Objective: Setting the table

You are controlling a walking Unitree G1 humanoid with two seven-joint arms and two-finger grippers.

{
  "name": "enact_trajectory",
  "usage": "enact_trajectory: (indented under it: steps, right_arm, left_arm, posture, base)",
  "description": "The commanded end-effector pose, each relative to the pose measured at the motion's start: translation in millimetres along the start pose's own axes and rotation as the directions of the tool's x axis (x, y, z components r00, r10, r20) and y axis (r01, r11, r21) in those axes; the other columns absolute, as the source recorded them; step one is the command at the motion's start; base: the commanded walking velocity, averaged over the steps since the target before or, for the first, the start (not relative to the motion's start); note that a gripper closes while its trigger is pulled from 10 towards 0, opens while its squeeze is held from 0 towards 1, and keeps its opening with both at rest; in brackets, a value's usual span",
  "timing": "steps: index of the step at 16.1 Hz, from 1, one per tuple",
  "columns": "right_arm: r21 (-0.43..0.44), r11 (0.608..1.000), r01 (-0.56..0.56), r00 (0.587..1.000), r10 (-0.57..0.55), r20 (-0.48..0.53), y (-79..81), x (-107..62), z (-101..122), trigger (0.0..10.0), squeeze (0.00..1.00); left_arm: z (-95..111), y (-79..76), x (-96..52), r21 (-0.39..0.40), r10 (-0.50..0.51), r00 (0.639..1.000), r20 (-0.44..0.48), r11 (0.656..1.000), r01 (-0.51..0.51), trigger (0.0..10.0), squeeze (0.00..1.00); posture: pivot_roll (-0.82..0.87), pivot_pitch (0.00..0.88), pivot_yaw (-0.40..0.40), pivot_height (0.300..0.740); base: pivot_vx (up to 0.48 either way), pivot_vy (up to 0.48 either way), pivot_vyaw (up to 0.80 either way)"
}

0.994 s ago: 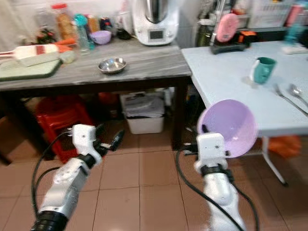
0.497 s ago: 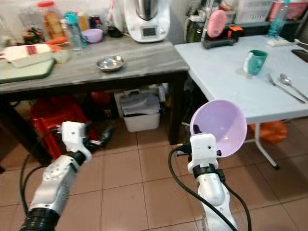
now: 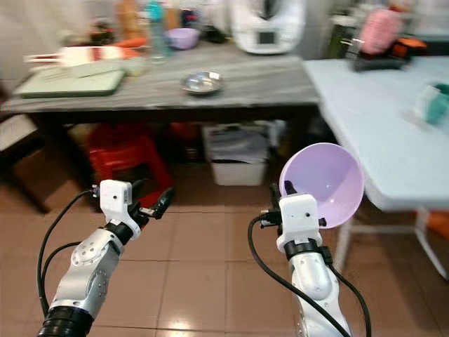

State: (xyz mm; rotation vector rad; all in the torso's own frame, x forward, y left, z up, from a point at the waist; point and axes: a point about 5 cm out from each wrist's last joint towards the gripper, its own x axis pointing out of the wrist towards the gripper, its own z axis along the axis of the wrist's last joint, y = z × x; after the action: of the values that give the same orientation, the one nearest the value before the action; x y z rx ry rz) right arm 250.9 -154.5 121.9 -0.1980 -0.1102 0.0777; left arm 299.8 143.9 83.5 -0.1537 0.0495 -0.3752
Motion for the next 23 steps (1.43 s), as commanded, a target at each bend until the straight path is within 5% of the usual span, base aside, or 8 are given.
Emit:
enact_trajectory:
  steps: [1, 15, 23]
  right_arm:
    - [0.004, 1.000, -0.009, 1.000, 0.009, 0.019, 1.9, 1.1, 3.1, 10.0, 0.00]
    - [0.000, 1.000, -0.001, 1.000, 0.001, 0.027, 2.4, 2.2, 3.6, 10.0, 0.00]
    - [-0.004, 1.000, -0.002, 0.999, 0.003, 0.041, 1.7, 2.7, 6.1, 10.0, 0.00]
  left_arm:
    - [3.2, 3.3, -0.5, 0.010, 0.009, 1.000, 0.011, 1.000, -0.009, 10.0, 0.00]
    - [3.2, -1.2, 0.7, 0.005, -0.016, 1.000, 0.008, 1.000, 0.016, 10.0, 0.00]
    - [6.0, -4.2, 3.2, 0.001, -0.020, 1.000, 0.015, 1.000, 0.020, 10.0, 0.00]
  posture:
    - [-0.07, 0.000, 0.064, 0.740]
    - [-0.07, 0.000, 0.072, 0.740]
    - [-0.08, 0.000, 0.072, 0.740]
  base:
    - [0.341, 0.000, 0.00]
    - [0.401, 0.000, 0.00]
    - [0.417, 0.000, 0.46]
